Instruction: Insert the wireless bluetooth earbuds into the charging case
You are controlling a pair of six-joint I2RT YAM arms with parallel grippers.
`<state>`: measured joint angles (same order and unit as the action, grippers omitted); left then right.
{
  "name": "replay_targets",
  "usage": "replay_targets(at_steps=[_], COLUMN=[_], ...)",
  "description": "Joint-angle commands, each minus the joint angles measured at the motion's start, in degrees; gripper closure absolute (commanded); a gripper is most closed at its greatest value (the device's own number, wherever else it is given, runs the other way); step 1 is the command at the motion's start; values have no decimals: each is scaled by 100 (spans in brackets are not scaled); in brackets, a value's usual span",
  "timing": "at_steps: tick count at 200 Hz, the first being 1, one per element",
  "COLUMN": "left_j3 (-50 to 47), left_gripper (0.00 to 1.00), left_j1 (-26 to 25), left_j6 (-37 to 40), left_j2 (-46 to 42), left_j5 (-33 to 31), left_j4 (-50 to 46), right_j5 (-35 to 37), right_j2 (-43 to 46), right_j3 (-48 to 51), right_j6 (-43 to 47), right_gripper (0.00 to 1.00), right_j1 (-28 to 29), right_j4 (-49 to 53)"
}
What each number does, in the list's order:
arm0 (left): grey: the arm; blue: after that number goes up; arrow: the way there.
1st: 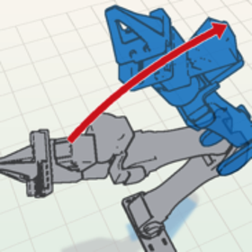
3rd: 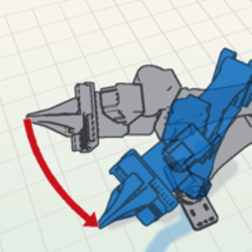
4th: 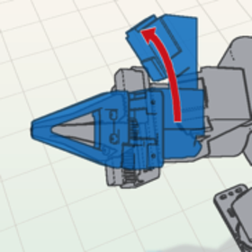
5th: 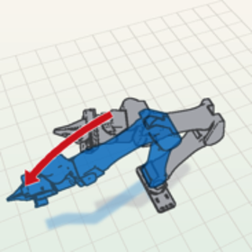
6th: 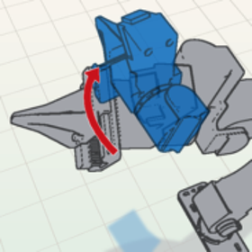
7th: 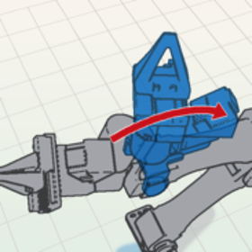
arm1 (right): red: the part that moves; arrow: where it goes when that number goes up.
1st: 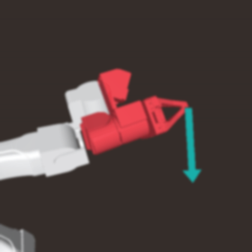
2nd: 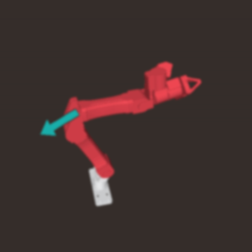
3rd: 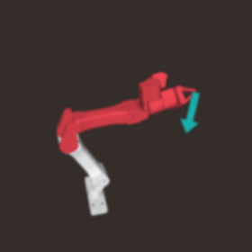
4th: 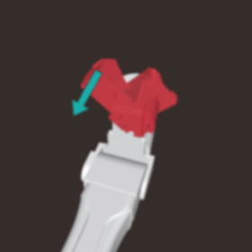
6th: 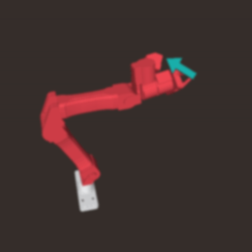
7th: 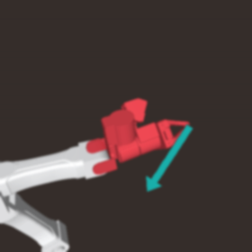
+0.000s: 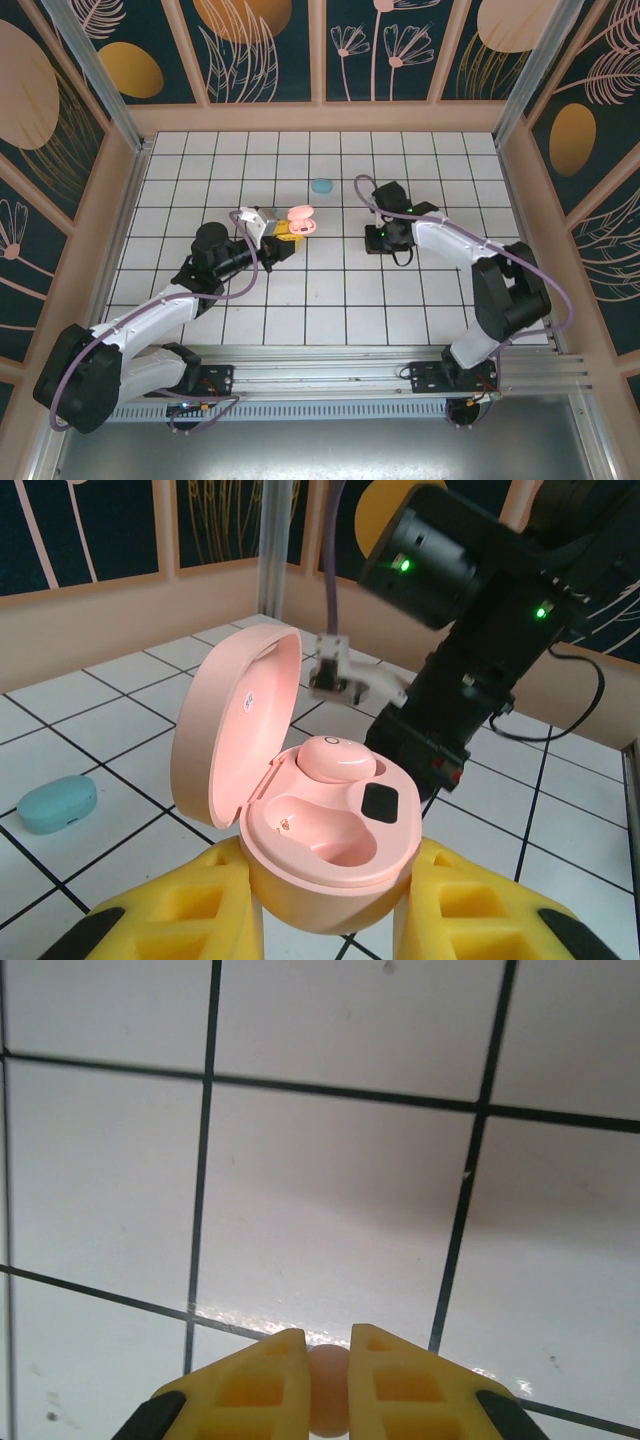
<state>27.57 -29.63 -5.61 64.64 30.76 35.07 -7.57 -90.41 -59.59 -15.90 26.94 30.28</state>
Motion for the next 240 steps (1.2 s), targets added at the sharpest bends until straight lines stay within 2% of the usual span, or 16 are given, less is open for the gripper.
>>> replay_targets(at_steps=[1, 111, 145, 240], left_j3=[81, 351, 422, 381], left_gripper=[88, 88, 88, 88], left_j1=[12, 7, 6, 4], left_j6=[17, -41, -48, -37], left_j2=[-82, 383, 485, 411], left_j5=[-46, 106, 101, 74], left_j4=[57, 409, 575, 686], right_j5=[-349, -948, -523, -516], right_j2=[386, 2043, 2076, 1693], right_j3=[139, 57, -384, -1182], right_j6=[-315, -944, -845, -1020], right_gripper=[90, 94, 95, 96], right_j1=[-84, -34, 389, 1586], right_j4=[-288, -850, -743, -1726])
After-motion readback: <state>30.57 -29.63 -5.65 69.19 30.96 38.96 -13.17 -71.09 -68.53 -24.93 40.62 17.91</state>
